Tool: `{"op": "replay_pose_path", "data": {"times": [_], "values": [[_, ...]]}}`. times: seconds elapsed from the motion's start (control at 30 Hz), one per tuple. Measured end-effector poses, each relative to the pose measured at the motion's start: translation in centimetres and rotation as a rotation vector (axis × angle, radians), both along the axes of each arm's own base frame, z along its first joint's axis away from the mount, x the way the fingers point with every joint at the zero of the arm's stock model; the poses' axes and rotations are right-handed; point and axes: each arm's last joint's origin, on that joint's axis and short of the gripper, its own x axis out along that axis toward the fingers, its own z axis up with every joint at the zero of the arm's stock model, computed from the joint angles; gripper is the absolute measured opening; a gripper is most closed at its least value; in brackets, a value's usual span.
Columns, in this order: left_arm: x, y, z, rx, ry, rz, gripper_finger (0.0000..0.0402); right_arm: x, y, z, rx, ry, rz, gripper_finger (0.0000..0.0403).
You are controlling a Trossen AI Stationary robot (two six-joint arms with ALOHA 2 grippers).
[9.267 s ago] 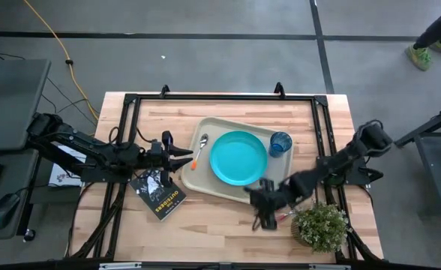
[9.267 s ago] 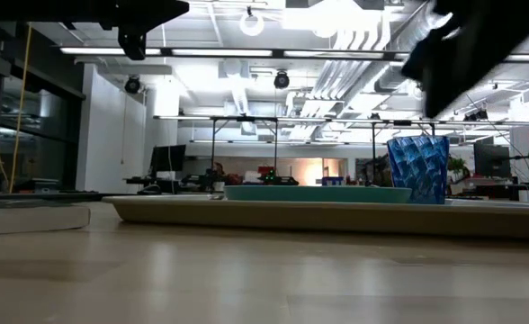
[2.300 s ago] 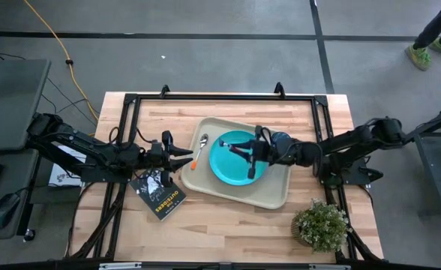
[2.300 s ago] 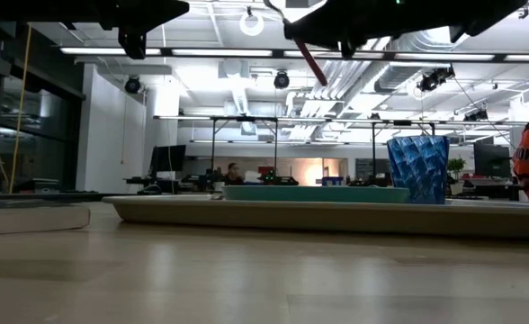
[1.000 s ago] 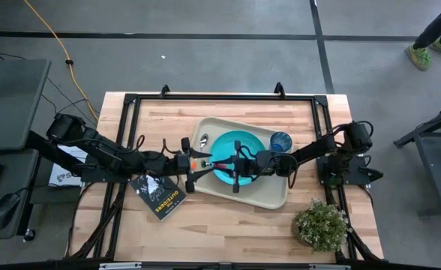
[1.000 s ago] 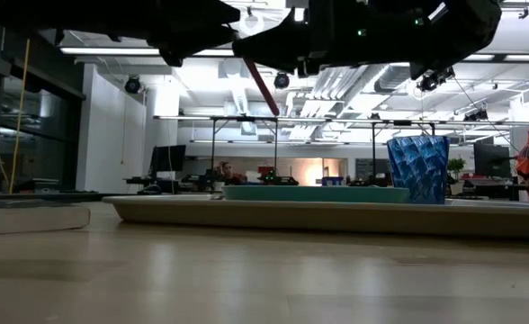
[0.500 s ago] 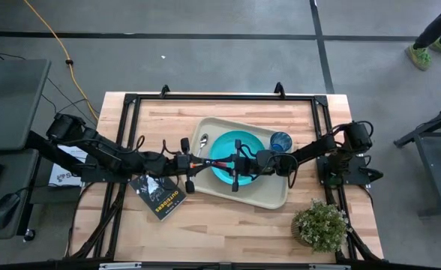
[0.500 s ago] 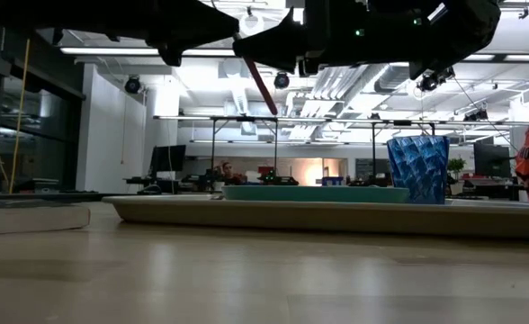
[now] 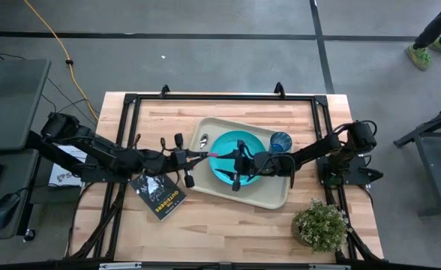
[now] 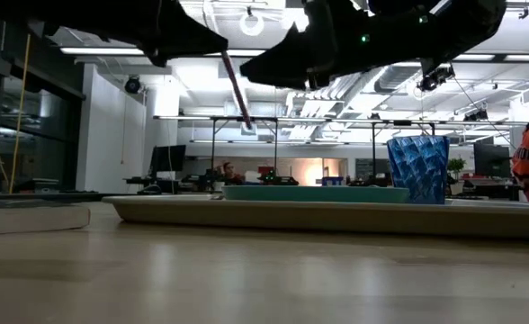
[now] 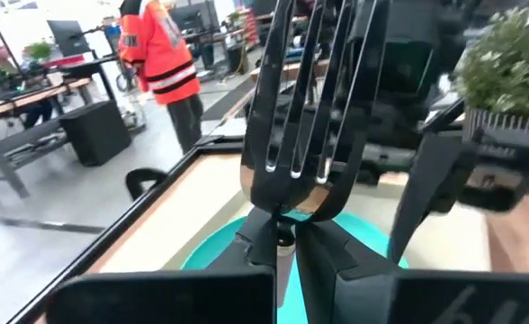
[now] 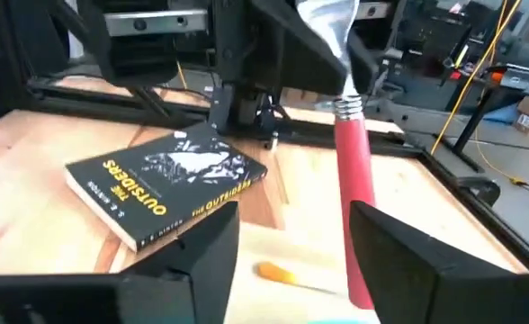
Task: Pick and place plate/cup/fork/spoon on tray
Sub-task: Put the pink fork on the gray serving tray to the right of the orange spoon
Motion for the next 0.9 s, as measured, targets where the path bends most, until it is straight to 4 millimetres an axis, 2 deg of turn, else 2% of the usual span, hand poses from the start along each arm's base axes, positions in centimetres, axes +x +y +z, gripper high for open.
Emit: {"op": "replay_pose_path", "data": {"times": [0.23, 0.4, 0.5, 0.63, 0.73, 0.9], "values": [[-2.2, -0.1, 1.1, -0.032, 0.087, -0.08, 0.0, -0.9, -0.1, 0.5, 0.052, 0.102, 0.028, 0.0219], [-2.8, -1.7, 1.9, -0.141, 0.075, -0.562, 0.0, -1.0, 0.4, 0.4, 0.198, 0.136, 0.265, 0.022], [-2.5, -2.5, 2.2, -0.157, 0.029, -0.735, 0.0, -1.0, 0.5, 0.6, 0.266, 0.131, 0.348, 0.022], [-1.7, -2.8, 1.4, -0.132, 0.035, -0.76, 0.0, -0.7, 1.0, 1.0, 0.309, 0.063, 0.445, 0.022], [-1.0, -2.5, 1.1, -0.121, 0.009, -0.742, 0.0, -0.4, 1.3, 0.5, 0.35, 0.051, 0.526, 0.022], [-0.4, -2.2, 0.6, -0.12, 0.001, -0.731, 0.0, 0.4, 1.0, -0.8, 0.397, 0.069, 0.506, 0.022]]}}
